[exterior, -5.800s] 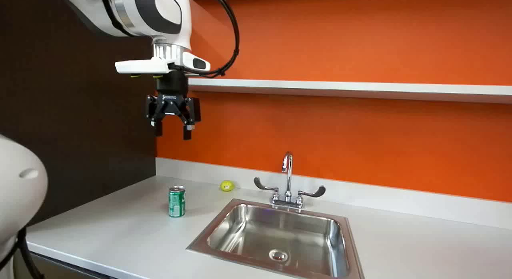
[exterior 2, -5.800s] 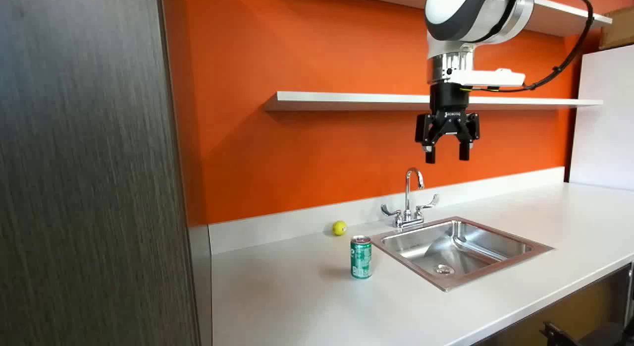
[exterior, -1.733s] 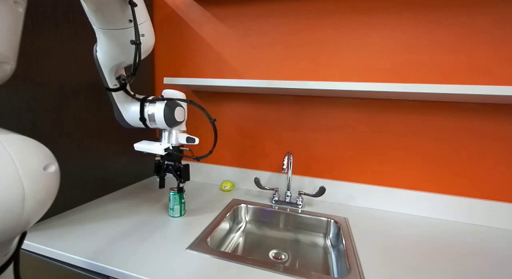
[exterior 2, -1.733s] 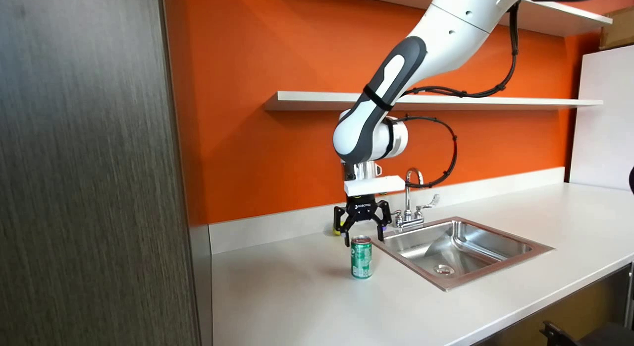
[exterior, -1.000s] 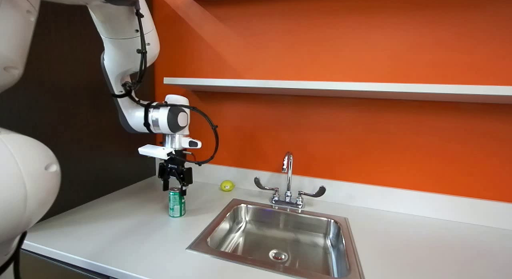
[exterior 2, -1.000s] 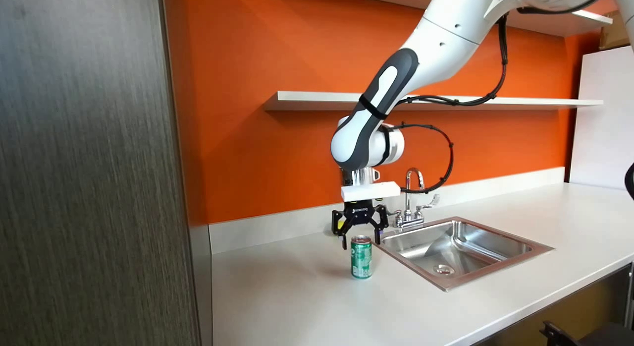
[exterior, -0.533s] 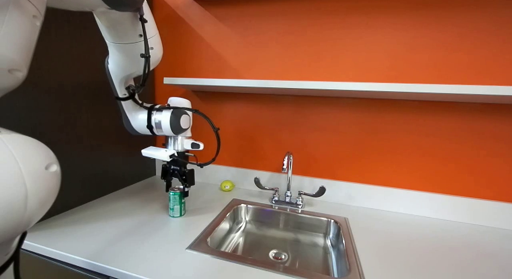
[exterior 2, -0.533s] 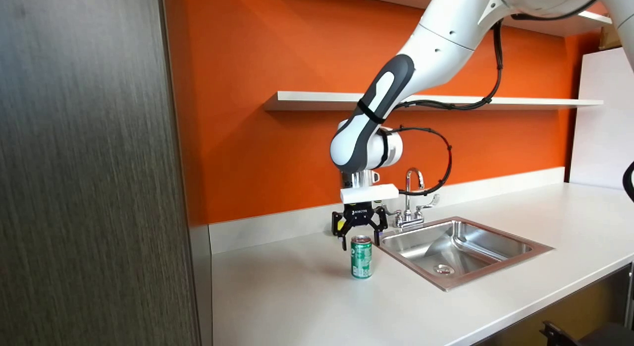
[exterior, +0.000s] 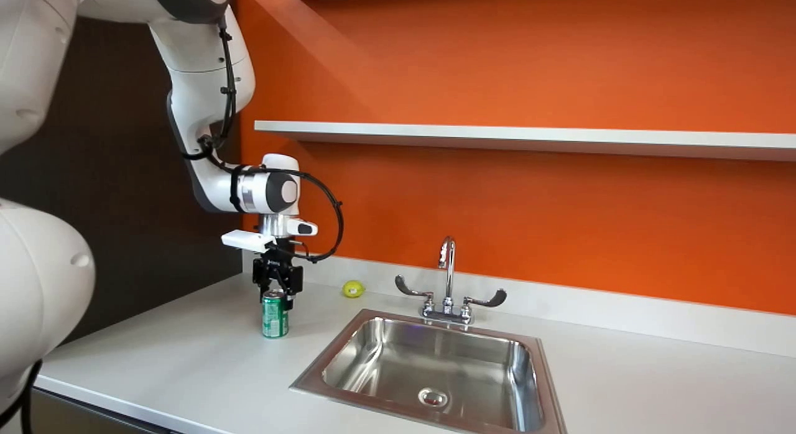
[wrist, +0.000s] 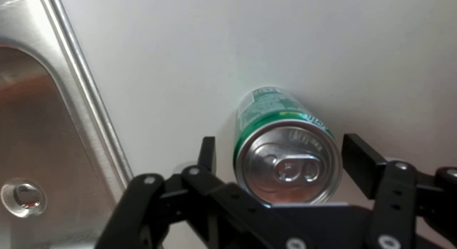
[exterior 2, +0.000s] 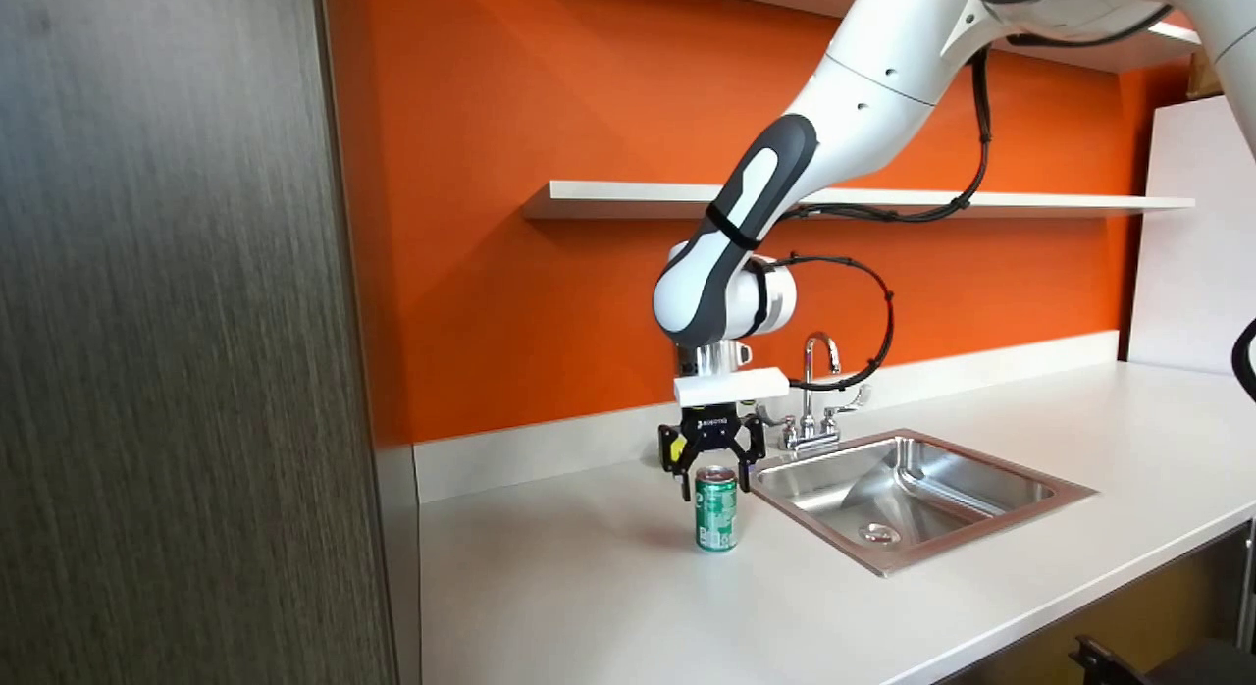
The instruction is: Put the green can into the sink
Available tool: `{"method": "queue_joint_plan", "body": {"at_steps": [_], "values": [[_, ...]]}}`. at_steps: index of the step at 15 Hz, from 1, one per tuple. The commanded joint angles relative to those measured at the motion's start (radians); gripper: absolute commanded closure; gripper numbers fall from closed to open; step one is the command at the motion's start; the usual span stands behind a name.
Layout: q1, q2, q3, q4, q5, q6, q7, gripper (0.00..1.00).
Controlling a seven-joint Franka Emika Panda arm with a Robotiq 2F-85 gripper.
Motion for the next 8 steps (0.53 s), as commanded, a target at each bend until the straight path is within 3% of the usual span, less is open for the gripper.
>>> {"method": "queue_joint_plan", "body": {"at_steps": [1,4,8], "values": [[0.015,0.012,-0.012,0.021,-0.004,-0.006,0.024,0.42],[0.014,0.007,-0.013,0.022,-0.003,-0.012,0.024,0.62],[0.013,-0.039,-0.02,0.003,-0.009,-0.022,0.026,0.62]]}}
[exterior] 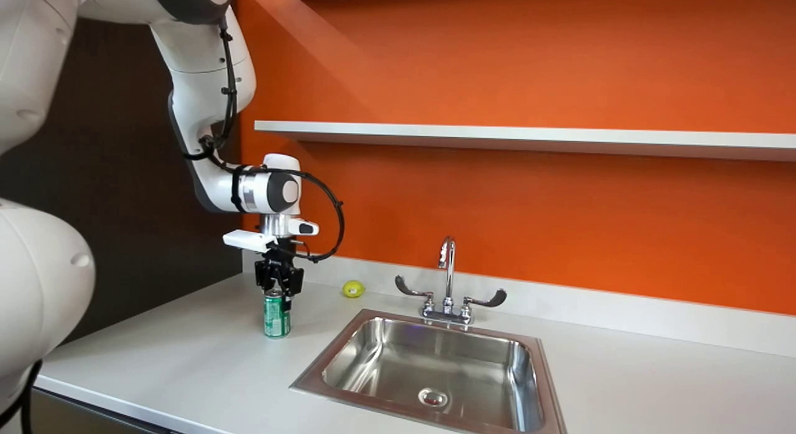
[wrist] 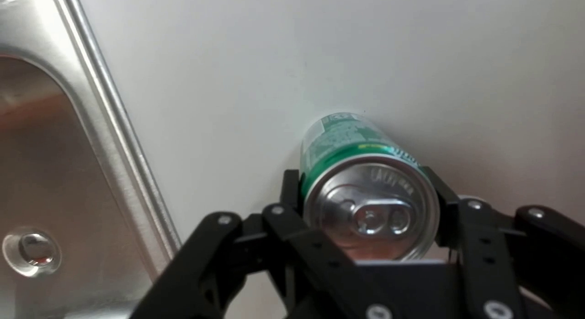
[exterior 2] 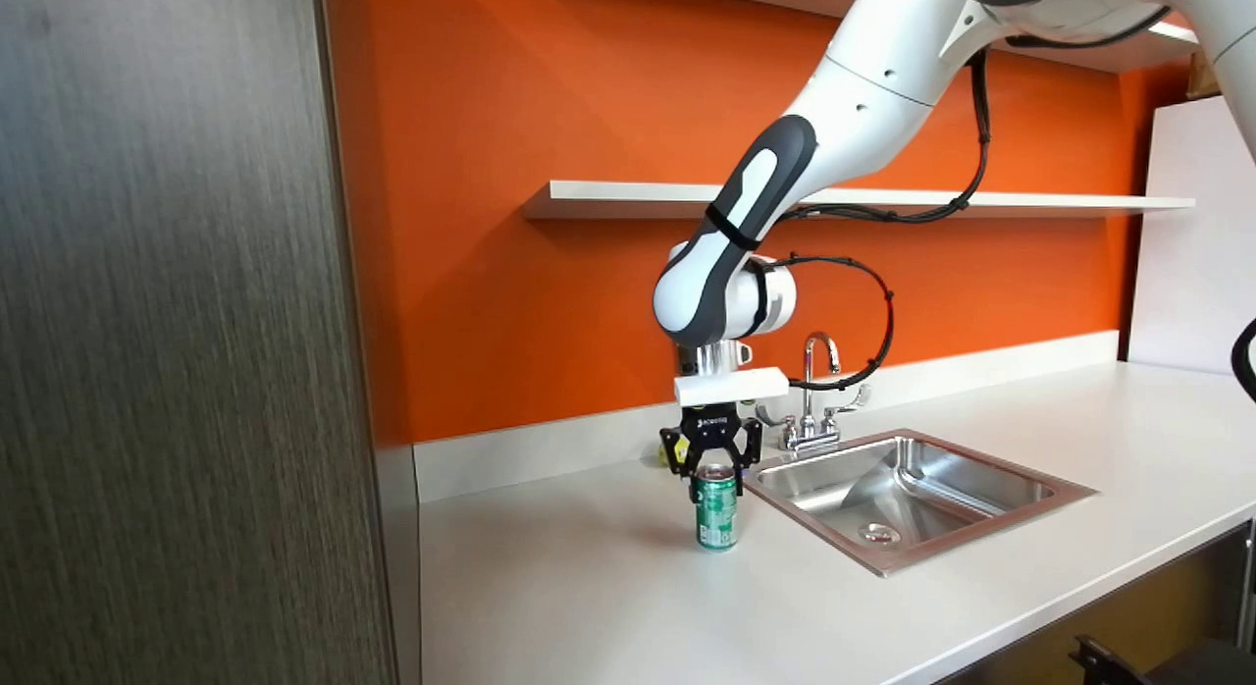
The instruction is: Put the green can into the sink
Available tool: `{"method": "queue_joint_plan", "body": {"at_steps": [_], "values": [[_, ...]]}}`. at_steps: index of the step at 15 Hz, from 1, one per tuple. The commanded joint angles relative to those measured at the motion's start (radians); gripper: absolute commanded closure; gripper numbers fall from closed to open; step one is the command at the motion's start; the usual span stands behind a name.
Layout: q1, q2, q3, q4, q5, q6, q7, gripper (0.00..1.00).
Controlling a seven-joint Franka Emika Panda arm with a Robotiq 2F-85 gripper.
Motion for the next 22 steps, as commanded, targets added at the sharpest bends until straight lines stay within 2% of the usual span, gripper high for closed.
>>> {"method": "queue_joint_plan", "body": {"at_steps": [1,7,12,22], "values": [[0.012,-0.054,-0.019,-0.006,-0.012,-0.025,0.027,0.62],[-0.003,-0.142,-0.029,-0.022,-0.015,-0.063,0.014,0.62],[-0.03,-0.154,-0.042,-0.005,-0.005,-0.088,0.008,0.62],[-0.16,-0.139,-0.132,-0.052,0.048,-0.048,-0.023,0.62]]}}
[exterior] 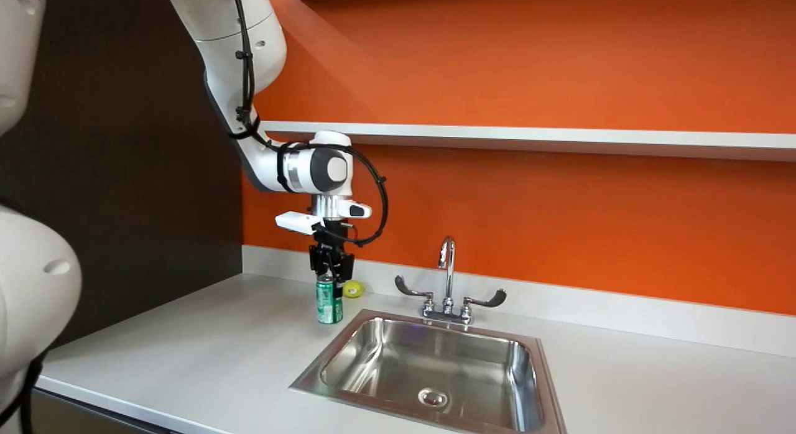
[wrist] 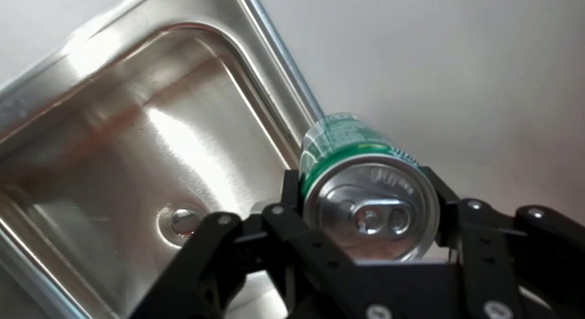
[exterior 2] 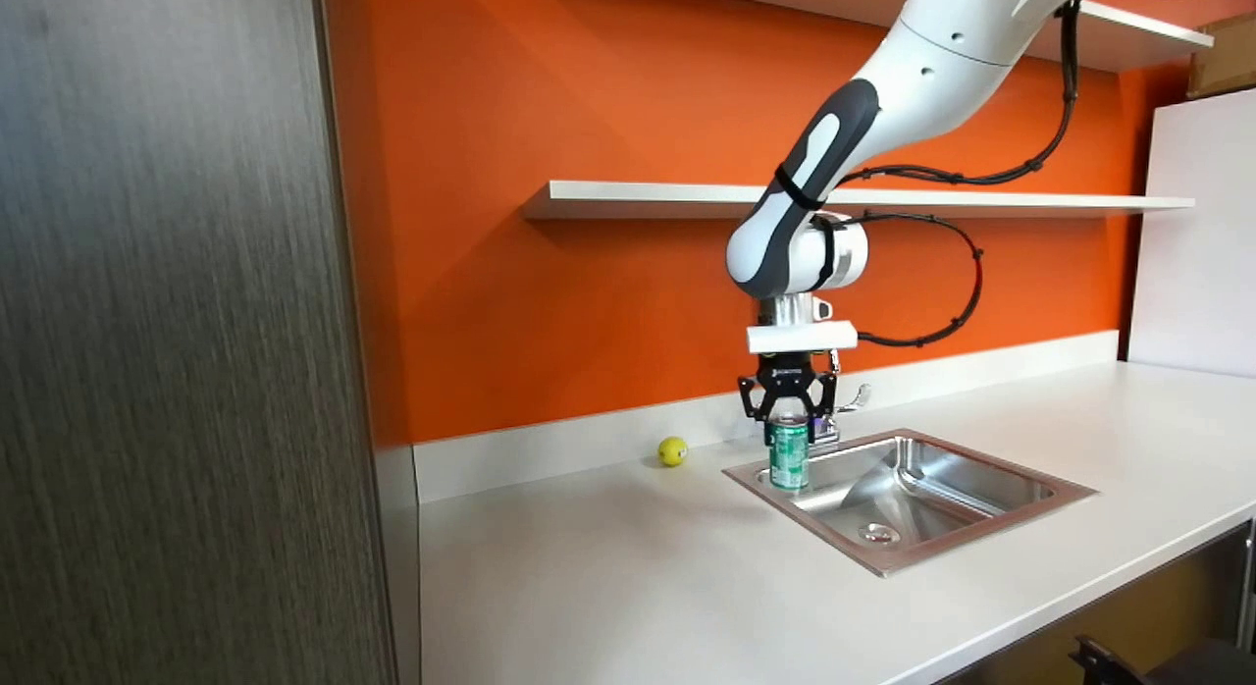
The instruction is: Put the green can into the sink
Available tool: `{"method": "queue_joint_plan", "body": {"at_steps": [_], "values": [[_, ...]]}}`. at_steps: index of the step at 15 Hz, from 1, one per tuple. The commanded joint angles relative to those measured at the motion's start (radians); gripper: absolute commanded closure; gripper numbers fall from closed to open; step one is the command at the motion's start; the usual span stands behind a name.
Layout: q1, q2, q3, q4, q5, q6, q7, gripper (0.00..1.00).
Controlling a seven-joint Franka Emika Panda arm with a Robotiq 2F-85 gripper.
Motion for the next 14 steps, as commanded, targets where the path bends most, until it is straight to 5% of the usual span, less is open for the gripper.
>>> {"method": "queue_joint_plan", "body": {"at_steps": [1,14], "values": [[-0.058,-0.012,-0.022,-0.028,0.044,0.011,-0.025,0.62],[-0.206,0.127,-0.084,-0.031,0.24,0.167,-0.106,0.62]]}}
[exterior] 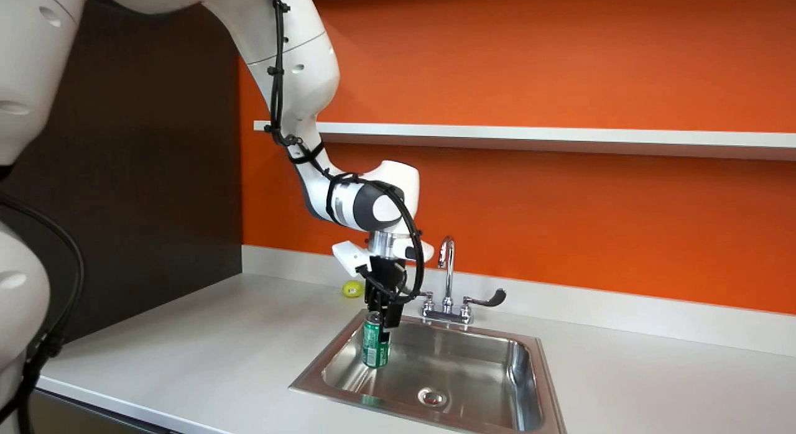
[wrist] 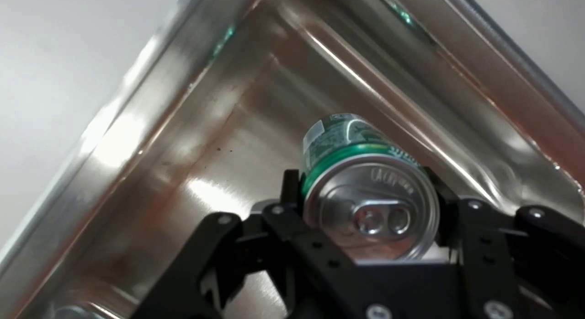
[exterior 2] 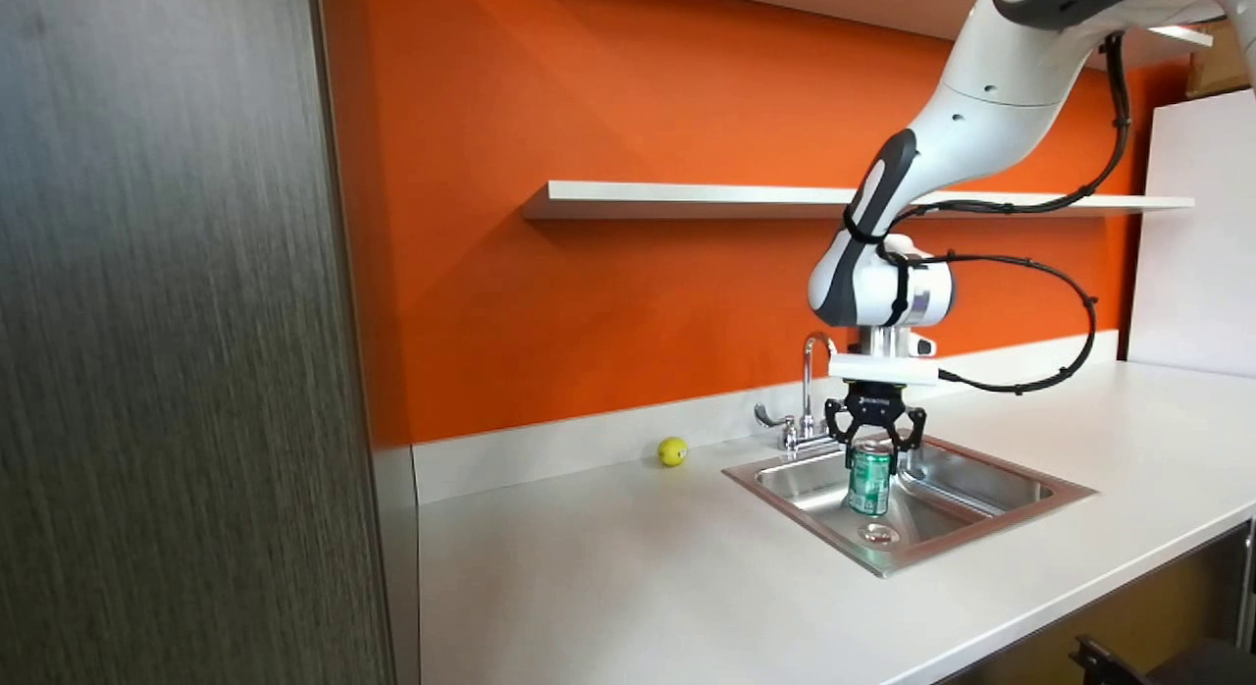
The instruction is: Put the green can into the sink
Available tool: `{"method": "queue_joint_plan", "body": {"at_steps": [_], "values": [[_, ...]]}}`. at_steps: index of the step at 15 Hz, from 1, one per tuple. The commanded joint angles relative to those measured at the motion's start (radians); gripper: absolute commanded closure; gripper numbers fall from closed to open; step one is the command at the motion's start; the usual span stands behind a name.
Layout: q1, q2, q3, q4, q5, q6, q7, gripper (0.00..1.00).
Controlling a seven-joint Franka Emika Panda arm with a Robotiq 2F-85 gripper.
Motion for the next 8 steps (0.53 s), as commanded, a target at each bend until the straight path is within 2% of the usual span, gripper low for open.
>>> {"method": "queue_joint_plan", "body": {"at_steps": [1,8], "values": [[-0.031,0.06,0.005,0.028,0.058,0.06,-0.036,0.62],[-0.029,0.166,0.015,0.086,0.071,0.108,-0.026,0.62]]}}
